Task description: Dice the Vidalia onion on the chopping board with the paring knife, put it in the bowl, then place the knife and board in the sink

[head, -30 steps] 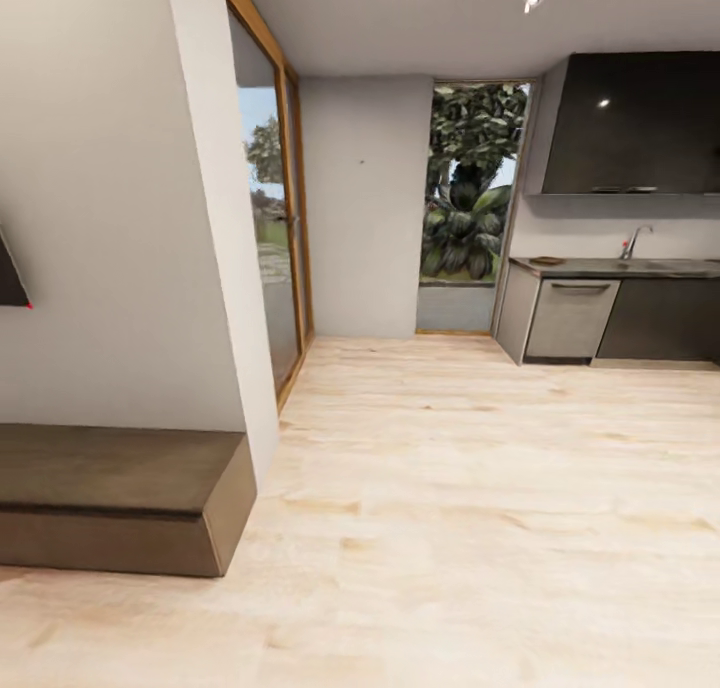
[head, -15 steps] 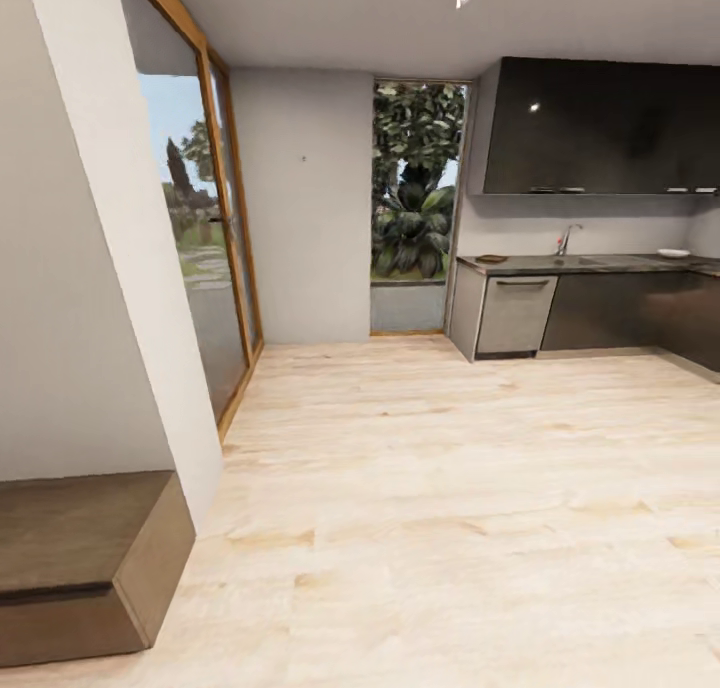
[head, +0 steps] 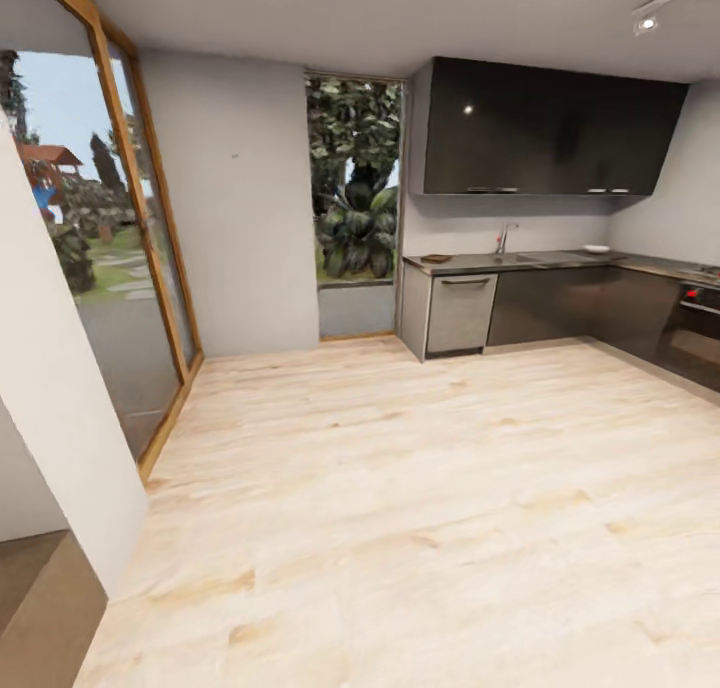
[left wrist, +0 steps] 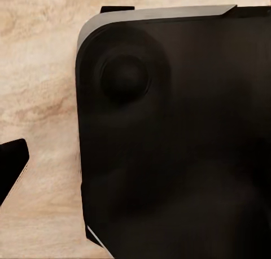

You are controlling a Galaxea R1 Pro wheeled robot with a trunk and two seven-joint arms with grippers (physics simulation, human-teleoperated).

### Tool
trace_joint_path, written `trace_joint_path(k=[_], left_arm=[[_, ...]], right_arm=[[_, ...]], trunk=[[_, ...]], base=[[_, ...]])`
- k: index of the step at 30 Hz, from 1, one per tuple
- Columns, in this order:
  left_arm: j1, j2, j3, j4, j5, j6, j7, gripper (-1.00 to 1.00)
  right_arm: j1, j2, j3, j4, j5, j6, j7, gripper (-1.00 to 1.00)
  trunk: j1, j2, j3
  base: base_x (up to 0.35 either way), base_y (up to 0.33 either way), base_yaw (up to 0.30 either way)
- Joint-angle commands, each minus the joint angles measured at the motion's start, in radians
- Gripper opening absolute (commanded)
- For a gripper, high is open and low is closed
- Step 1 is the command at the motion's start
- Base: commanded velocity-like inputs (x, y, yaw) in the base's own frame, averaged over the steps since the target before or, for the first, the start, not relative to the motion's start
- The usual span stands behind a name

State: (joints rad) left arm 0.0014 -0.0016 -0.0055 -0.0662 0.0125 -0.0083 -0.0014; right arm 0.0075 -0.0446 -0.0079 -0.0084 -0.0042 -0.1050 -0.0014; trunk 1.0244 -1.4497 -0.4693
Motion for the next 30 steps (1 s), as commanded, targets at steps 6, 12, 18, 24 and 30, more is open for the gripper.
trace_joint_path(k=[6,12,18,24,30], left_arm=[[0.0,0.0,-0.001,-0.001,0.001,-0.001,0.0,1.0],[0.0,0.0,-0.001,-0.001,0.001,-0.001,0.0,1.0],[0.0,0.0,-0.001,-0.001,0.001,-0.001,0.0,1.0],[0.0,0.0,-0.001,-0.001,0.001,-0.001,0.0,1.0],[0.0,0.0,-0.001,-0.001,0.001,-0.001,0.0,1.0]], right_arm=[[0.0,0.0,0.0,-0.001,0.0,-0.002,0.0,1.0],[0.0,0.006,0.0,-0.001,0.0,-0.002,0.0,1.0],[0.0,0.008,0.0,-0.001,0.0,-0.002,0.0,1.0],[0.0,0.008,0.0,-0.001,0.0,-0.002,0.0,1.0],[0.0,0.008,0.0,-0.001,0.0,-0.002,0.0,1.0]], trunk=[[0.001,0.0,-0.001],[0.001,0.0,-0.001],[0.001,0.0,-0.001],[0.001,0.0,-0.001],[0.001,0.0,-0.001]], base=[[0.309,-0.203,-0.291],[0.309,-0.204,-0.291],[0.309,-0.204,-0.291],[0.308,-0.198,-0.291],[0.309,-0.179,-0.291]])
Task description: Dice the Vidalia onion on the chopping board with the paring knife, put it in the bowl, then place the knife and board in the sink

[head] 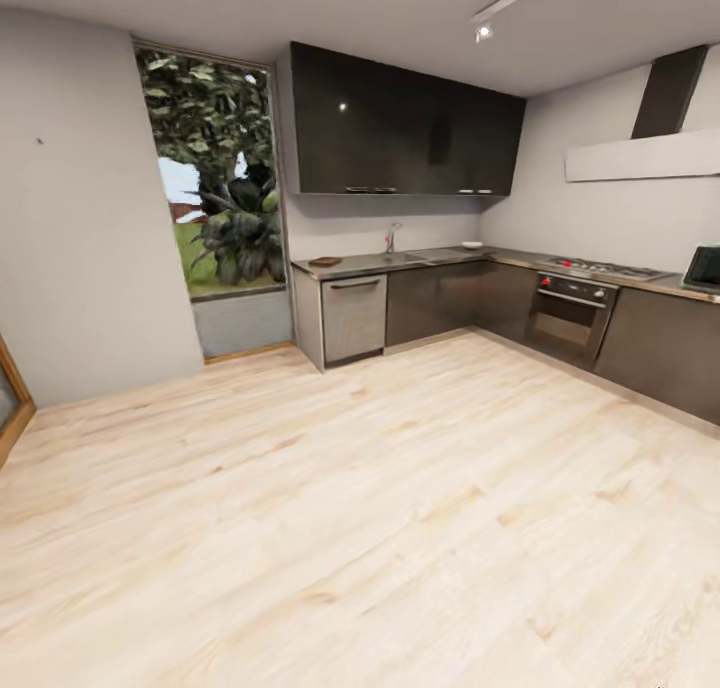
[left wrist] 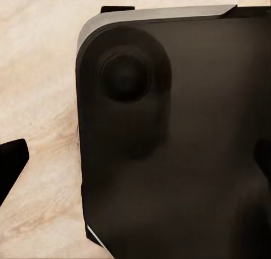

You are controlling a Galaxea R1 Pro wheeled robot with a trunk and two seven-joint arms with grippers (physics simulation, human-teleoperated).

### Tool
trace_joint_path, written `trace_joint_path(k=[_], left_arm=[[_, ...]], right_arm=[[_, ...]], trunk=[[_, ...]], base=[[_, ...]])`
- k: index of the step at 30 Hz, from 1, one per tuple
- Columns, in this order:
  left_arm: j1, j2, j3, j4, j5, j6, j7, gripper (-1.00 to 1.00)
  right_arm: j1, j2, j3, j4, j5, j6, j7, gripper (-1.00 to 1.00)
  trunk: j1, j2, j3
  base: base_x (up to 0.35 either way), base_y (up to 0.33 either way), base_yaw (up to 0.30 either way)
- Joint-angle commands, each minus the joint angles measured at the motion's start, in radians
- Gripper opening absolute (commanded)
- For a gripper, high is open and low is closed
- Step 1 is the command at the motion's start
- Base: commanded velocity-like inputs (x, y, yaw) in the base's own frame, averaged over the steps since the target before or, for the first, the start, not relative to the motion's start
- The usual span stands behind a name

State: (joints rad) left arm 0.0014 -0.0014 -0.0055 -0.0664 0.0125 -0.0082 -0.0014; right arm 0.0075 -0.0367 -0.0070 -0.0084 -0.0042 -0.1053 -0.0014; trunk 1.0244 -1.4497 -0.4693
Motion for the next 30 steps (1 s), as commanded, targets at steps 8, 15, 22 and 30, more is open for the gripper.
trace_joint_path(k=[8,15,22,30], left_arm=[[0.0,0.0,-0.001,-0.001,0.001,-0.001,0.0,1.0],[0.0,0.0,-0.001,-0.001,0.001,-0.001,0.0,1.0],[0.0,0.0,-0.002,0.0,0.001,-0.001,0.0,1.0],[0.0,0.001,-0.001,0.0,0.001,-0.001,0.0,1.0]], right_arm=[[0.0,0.0,-0.001,-0.001,0.0,-0.002,0.0,1.0],[0.0,0.0,-0.001,-0.001,0.0,-0.002,0.0,1.0],[0.0,0.0,-0.001,-0.001,0.0,-0.002,0.0,1.0],[0.0,0.001,-0.001,-0.001,0.0,-0.002,0.0,1.0]], trunk=[[0.001,0.0,-0.001],[0.001,0.0,-0.001],[0.001,0.0,-0.001],[0.001,0.0,-0.001]], base=[[0.309,-0.177,-0.26],[0.309,-0.177,-0.033],[0.309,-0.177,-0.001],[0.309,-0.177,0.0]])
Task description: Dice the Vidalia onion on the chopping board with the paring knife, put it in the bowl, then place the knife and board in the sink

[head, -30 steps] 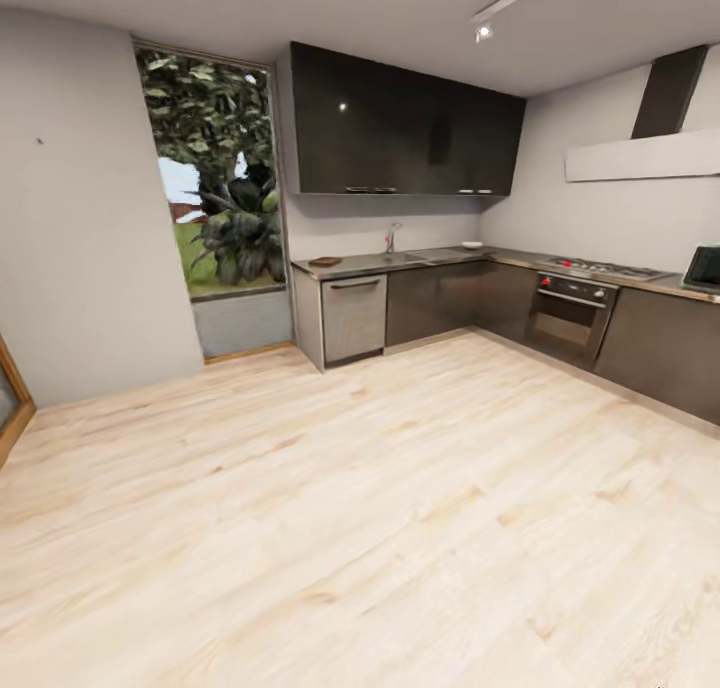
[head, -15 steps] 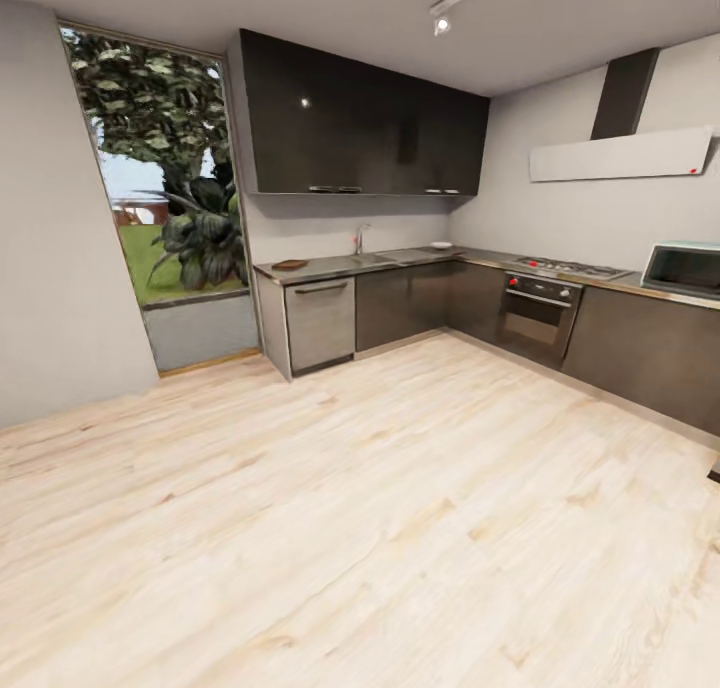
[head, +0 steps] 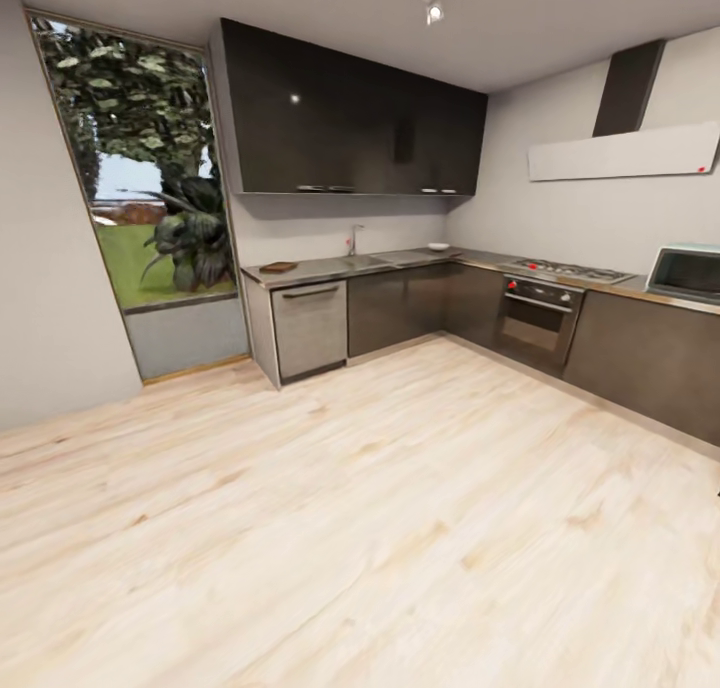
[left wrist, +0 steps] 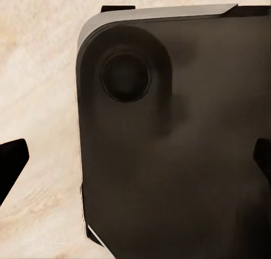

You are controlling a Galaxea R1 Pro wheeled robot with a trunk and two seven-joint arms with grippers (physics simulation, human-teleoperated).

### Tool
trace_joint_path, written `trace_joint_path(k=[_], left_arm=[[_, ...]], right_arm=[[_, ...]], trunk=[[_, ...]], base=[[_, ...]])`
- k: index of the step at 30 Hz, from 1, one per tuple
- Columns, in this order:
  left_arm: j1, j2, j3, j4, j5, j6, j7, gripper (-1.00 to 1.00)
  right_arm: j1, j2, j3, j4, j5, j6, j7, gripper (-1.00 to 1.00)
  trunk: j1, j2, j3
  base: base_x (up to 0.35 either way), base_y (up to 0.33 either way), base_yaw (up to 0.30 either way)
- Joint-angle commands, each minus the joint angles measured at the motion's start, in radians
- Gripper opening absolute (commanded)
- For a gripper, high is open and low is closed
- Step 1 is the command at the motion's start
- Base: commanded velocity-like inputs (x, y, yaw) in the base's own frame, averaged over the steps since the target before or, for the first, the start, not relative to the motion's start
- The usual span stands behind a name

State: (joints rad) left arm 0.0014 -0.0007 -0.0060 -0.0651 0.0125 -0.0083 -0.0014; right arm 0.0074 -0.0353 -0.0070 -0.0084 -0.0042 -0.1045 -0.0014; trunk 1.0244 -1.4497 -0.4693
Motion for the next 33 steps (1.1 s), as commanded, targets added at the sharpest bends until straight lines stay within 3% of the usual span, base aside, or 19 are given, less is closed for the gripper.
trace_joint_path(k=[1,12,33], left_arm=[[0.0,0.0,-0.001,-0.001,0.001,-0.001,0.0,1.0],[0.0,0.0,0.0,-0.001,0.001,-0.001,0.0,1.0],[0.0,-0.001,0.0,-0.001,0.001,0.001,0.0,1.0]], right_arm=[[0.0,0.0,-0.001,-0.001,0.0,-0.002,0.0,1.0],[0.0,0.0,-0.001,-0.001,0.0,-0.002,0.0,1.0],[0.0,0.002,-0.001,-0.001,0.0,-0.001,0.0,1.0]], trunk=[[0.001,0.0,-0.001],[0.001,0.0,-0.001],[0.001,0.0,-0.011]], base=[[0.309,-0.177,0.0],[0.317,-0.148,0.0],[0.34,-0.006,0.0]])
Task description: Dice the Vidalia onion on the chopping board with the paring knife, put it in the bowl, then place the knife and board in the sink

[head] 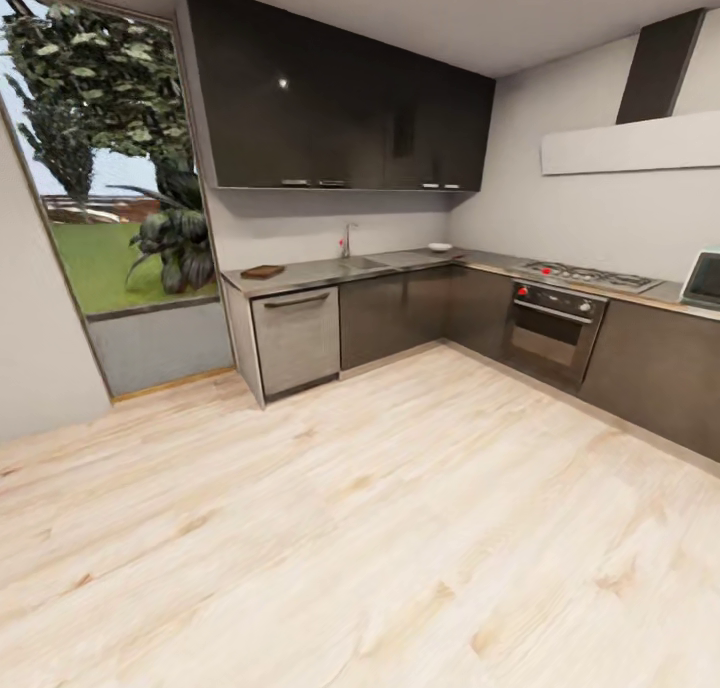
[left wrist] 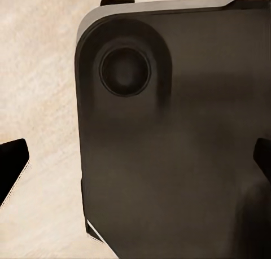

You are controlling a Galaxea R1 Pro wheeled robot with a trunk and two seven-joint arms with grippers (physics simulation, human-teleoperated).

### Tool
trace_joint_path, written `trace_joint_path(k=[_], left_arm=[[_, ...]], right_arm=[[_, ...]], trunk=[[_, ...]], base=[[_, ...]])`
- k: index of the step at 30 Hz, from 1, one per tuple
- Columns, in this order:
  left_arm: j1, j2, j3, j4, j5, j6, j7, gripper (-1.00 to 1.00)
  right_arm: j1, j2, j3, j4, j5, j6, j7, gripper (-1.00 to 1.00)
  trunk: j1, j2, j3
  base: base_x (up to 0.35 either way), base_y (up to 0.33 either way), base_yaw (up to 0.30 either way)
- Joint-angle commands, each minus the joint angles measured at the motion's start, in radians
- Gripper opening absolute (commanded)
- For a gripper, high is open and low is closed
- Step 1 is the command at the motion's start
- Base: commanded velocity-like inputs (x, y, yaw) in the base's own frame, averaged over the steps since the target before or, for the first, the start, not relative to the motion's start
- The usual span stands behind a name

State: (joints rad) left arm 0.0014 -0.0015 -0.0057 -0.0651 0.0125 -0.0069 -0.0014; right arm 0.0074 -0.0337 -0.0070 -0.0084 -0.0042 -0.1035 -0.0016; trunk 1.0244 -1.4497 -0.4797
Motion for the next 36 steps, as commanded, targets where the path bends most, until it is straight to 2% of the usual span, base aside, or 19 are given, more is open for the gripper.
trace_joint_path(k=[1,24,36], left_arm=[[0.0,0.0,-0.001,-0.001,0.001,-0.001,0.0,1.0],[0.0,0.0,0.0,-0.001,0.001,-0.001,0.0,1.0],[0.0,-0.001,0.0,-0.001,0.001,-0.001,0.0,1.0]], right_arm=[[0.0,0.0,-0.001,-0.001,0.0,-0.003,0.0,1.0],[0.0,0.0,-0.001,-0.001,0.0,-0.002,-0.001,1.0],[0.0,0.0,-0.001,-0.001,0.0,-0.002,-0.001,1.0]], trunk=[[0.001,0.0,-0.001],[0.001,0.0,-0.001],[0.001,0.0,-0.001]], base=[[0.342,0.0,0.0],[0.342,0.0,0.003],[0.343,0.0,0.2]])
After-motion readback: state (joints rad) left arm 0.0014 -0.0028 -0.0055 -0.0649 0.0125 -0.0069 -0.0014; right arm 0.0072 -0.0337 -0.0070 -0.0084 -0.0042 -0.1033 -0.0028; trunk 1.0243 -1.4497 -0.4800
